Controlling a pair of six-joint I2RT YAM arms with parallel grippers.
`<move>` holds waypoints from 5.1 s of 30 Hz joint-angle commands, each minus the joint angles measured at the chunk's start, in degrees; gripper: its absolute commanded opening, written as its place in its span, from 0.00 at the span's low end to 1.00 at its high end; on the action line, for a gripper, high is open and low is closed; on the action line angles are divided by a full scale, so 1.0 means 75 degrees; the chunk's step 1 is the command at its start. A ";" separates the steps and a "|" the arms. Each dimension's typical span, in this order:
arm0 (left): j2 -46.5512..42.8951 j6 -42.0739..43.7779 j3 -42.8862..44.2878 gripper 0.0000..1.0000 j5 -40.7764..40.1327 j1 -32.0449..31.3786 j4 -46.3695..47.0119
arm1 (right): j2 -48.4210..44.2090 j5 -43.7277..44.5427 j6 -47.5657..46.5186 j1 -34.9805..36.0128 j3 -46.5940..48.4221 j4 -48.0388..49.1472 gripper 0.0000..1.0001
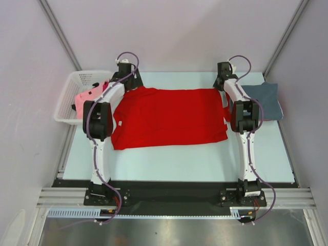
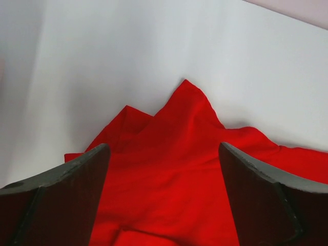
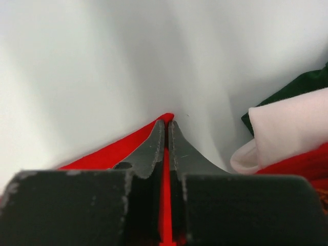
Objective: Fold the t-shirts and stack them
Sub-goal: Fold the tshirt
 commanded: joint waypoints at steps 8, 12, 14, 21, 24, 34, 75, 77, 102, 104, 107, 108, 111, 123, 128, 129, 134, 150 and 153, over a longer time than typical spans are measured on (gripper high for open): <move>0.0584 -0.0338 0.0906 0.93 -0.0500 0.0016 -0.0795 | -0.0534 -0.0153 0.0048 -0.0062 -0.0367 0.0067 0.00; 0.0925 -0.0455 0.1292 0.84 -0.0219 0.0051 -0.1075 | -0.0593 -0.0247 0.0095 -0.0085 -0.0414 0.0067 0.00; 0.0925 -0.0491 0.1258 0.65 -0.0172 0.0051 -0.1100 | -0.0651 -0.0282 0.0107 -0.0074 -0.0449 0.0067 0.00; 0.0469 -0.0386 0.1024 0.07 -0.0078 0.0039 -0.0807 | -0.0897 -0.0493 0.0095 -0.0086 -0.0508 0.0068 0.00; 0.0270 -0.0339 0.0954 0.00 -0.0183 0.0016 -0.0807 | -0.1014 -0.0505 0.0106 -0.0074 -0.0508 0.0021 0.00; -0.0727 0.0071 0.0250 0.00 -0.0570 -0.0230 -0.0385 | -0.1588 -0.0880 0.0259 -0.0086 -0.0906 -0.0002 0.00; -0.3563 0.0587 -0.2117 0.00 -0.2749 -0.1765 -0.1955 | -0.5033 -0.1677 0.0505 -0.0379 -0.5194 0.0958 0.00; -0.3784 0.0575 -0.2210 0.00 -0.3064 -0.1998 -0.2095 | -0.5163 -0.1677 0.0528 -0.0390 -0.5359 0.0993 0.00; -0.5250 0.0130 -0.4366 0.00 -0.4578 -0.3207 -0.2659 | -0.7037 -0.1091 0.0985 -0.0355 -0.8967 0.2421 0.00; -0.5285 0.0025 -0.4670 0.00 -0.4624 -0.3277 -0.2682 | -0.7132 -0.1009 0.1067 -0.0343 -0.9202 0.2563 0.00; -0.5332 -0.0151 -0.5033 0.00 -0.4671 -0.3347 -0.2670 | -0.7249 -0.0962 0.1126 -0.0332 -0.9484 0.2739 0.00; -0.5344 -0.0232 -0.5105 0.00 -0.4637 -0.3371 -0.2659 | -0.7249 -0.0950 0.1161 -0.0320 -0.9577 0.2786 0.00; -0.5414 -0.0420 -0.5398 0.01 -0.4601 -0.3511 -0.2635 | -0.7319 -0.0775 0.1278 -0.0262 -0.9776 0.2938 0.00; -0.5765 -0.0889 -0.6429 0.20 -0.4203 -0.3863 -0.2343 | -0.8419 0.0408 0.1817 0.0184 -1.1194 0.3886 0.47; -0.6770 -0.0831 -0.6593 0.50 -0.3945 -0.4167 -0.2412 | -0.8715 0.0678 0.1269 0.0698 -1.1114 0.3971 0.57; -0.6925 -0.0866 -0.6628 0.53 -0.3840 -0.4191 -0.2412 | -0.8587 0.0714 0.1209 0.0966 -1.0777 0.3831 0.56; -0.7430 -0.0889 -0.6897 0.67 -0.3419 -0.3806 -0.2027 | -0.8106 -0.0232 0.1337 0.1612 -1.0398 0.3863 0.46; -0.5194 -0.1464 -0.5998 0.66 -0.0675 -0.0794 -0.0349 | -0.3630 -0.6433 0.2649 0.3547 -0.6627 0.6290 0.45; -0.4339 -0.1498 -0.5306 0.66 -0.0699 -0.0630 -0.0572 | -0.2929 -0.6797 0.2778 0.3688 -0.5935 0.6337 0.45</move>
